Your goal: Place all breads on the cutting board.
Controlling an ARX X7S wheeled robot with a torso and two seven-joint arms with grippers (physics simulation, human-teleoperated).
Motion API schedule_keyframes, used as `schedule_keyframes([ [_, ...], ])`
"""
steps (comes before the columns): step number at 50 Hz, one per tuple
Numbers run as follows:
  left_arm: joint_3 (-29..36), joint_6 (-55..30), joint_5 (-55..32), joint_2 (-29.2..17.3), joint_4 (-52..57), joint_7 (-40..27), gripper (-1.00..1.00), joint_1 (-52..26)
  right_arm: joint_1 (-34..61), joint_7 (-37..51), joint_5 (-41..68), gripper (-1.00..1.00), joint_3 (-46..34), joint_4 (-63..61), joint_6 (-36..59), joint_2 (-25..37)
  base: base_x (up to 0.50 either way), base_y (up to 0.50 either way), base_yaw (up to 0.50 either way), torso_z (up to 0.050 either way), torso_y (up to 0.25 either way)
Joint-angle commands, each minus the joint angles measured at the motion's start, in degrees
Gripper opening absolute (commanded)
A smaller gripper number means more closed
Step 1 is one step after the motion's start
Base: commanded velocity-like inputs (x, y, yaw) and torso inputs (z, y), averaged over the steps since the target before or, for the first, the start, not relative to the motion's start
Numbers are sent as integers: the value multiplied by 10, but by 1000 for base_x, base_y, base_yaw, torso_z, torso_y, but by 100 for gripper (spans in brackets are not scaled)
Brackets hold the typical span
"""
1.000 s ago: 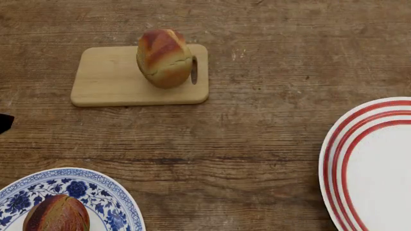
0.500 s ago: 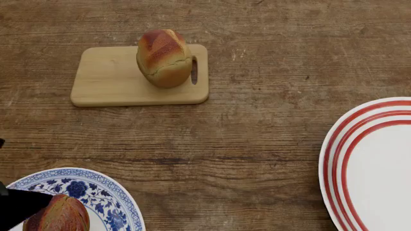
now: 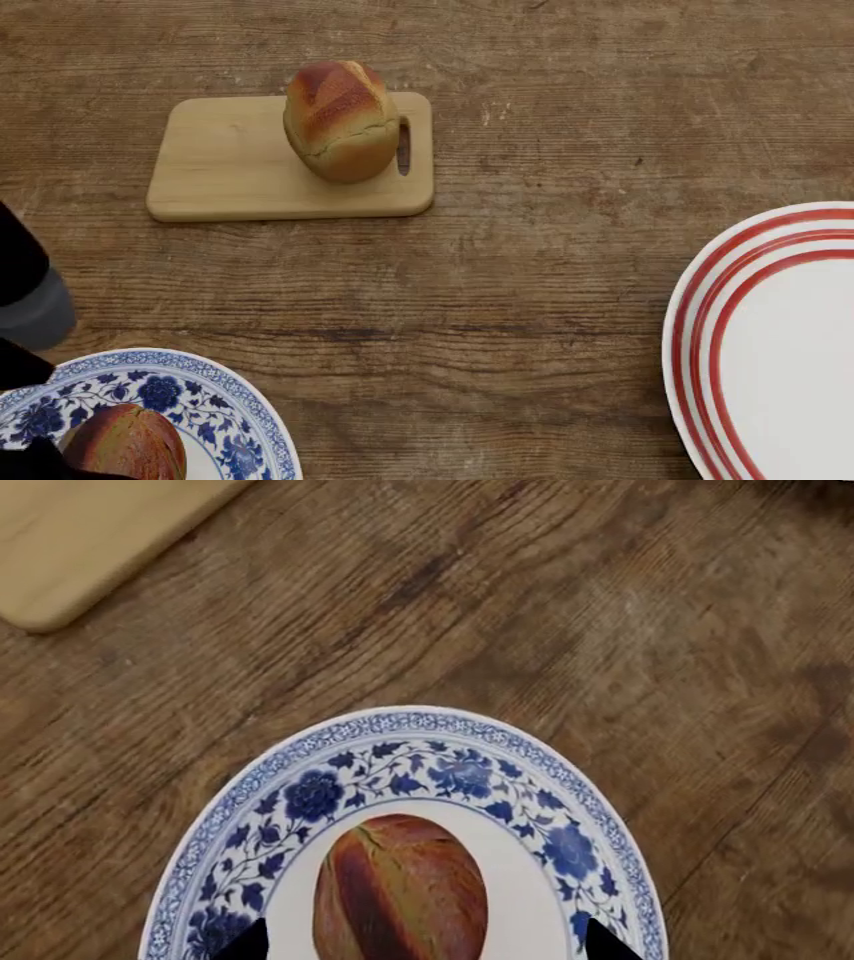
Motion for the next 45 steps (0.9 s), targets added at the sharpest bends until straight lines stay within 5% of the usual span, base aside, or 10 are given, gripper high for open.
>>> schedule_keyframes([
  [1,-9,5,29,3,7,14,100,29,-7,5,2,100,3,-21,10,5,0,0,0,0,0],
  [45,-11,27,104,3,12,42,100,95,-31,24,16,100,14,-91,56,27,0,0,0,0,0],
])
